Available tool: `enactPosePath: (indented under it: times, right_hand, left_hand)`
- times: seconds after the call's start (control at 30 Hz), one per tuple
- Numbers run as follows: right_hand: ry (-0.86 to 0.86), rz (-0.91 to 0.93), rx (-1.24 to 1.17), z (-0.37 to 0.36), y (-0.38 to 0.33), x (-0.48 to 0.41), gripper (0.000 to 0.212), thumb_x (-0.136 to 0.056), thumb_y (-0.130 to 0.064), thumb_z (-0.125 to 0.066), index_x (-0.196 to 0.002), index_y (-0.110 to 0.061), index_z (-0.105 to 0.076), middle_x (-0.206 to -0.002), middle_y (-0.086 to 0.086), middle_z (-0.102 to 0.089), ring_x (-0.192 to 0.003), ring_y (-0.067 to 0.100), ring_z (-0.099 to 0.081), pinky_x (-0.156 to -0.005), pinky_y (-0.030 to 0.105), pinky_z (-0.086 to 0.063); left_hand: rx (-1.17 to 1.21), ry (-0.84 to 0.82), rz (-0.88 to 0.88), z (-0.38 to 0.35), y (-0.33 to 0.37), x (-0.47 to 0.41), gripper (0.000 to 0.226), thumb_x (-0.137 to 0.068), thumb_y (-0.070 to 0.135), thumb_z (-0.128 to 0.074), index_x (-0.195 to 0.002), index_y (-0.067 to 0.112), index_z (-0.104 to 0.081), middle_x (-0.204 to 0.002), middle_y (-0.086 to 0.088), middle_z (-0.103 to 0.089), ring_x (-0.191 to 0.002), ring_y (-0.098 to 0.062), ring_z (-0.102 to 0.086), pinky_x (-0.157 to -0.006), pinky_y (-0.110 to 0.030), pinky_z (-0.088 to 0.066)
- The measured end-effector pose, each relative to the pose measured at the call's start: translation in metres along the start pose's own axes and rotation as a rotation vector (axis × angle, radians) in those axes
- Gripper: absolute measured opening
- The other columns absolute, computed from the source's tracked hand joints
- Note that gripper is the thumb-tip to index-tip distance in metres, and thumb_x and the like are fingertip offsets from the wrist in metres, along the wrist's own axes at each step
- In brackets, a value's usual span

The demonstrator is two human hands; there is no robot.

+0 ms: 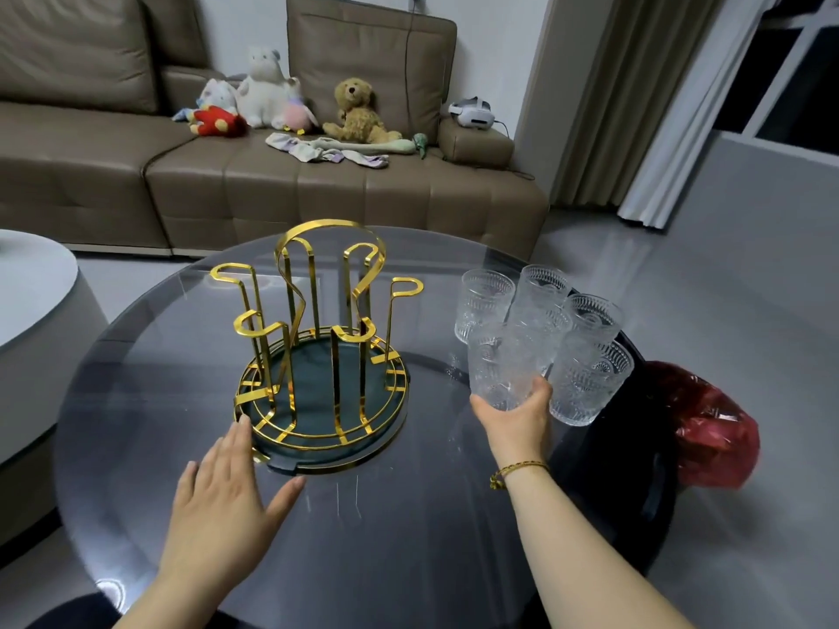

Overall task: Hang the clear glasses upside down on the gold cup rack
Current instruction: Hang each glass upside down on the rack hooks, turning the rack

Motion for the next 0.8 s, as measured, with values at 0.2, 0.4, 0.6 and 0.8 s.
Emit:
enactPosePath:
  times: [0.2, 0.4, 0.6, 0.8]
  right_hand:
    - [-0.077, 0.081, -0.217, -0.003, -0.007, 0.012, 0.074, -0.06, -0.016, -0.075, -0.123, -0.018, -0.035, -0.129, 0.008, -0.044, -0.116, 0.024, -0.044, -0.097, 0.038, -0.041]
    - [-0.161, 0.156, -0.276, 0.013, -0.037, 0.015, 0.073, -0.063, -0.018, -0.074, -0.124, -0.023, -0.034, -0.123, 0.001, -0.044, -0.112, 0.018, -0.044, -0.087, 0.029, -0.034]
    - [-0.198, 0.256, -0.371, 0.059, -0.1, 0.006, 0.062, -0.061, -0.019, -0.076, -0.108, -0.027, -0.036, -0.109, -0.005, -0.045, -0.09, 0.007, -0.049, -0.077, 0.024, -0.041]
    - [-0.371, 0.425, -0.054, 0.079, -0.167, -0.007, 0.059, -0.055, -0.026, -0.077, -0.1, -0.029, -0.039, -0.102, -0.002, -0.053, -0.09, 0.014, -0.053, -0.072, 0.025, -0.043]
  left_hand:
    - [-0.016, 0.006, -0.015, 0.0, 0.0, 0.0, 0.088, -0.084, 0.061, -0.036, -0.14, 0.012, 0.011, -0.154, -0.006, -0.009, -0.14, -0.018, -0.012, -0.114, -0.037, -0.008]
    - [0.026, -0.002, -0.028, -0.002, -0.004, -0.009, 0.087, -0.084, 0.06, -0.038, -0.141, 0.013, 0.007, -0.154, -0.005, -0.012, -0.139, -0.017, -0.014, -0.114, -0.038, -0.008]
    - [0.218, 0.043, -0.001, 0.006, 0.0, -0.03, 0.079, -0.083, 0.054, -0.046, -0.141, 0.014, -0.011, -0.146, -0.012, -0.031, -0.134, -0.026, -0.027, -0.112, -0.045, -0.015]
    - [0.195, 0.002, -0.03, -0.002, 0.004, -0.047, 0.088, -0.08, 0.061, -0.044, -0.142, 0.015, -0.003, -0.153, -0.009, -0.016, -0.139, -0.021, -0.016, -0.114, -0.043, -0.01]
Point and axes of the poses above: each hand's wrist, its own x-axis away from the middle knuckle, its own z-axis out of the back of the hand, y = z × x, the point moved 8 cm from there along -x, towards the middle knuckle
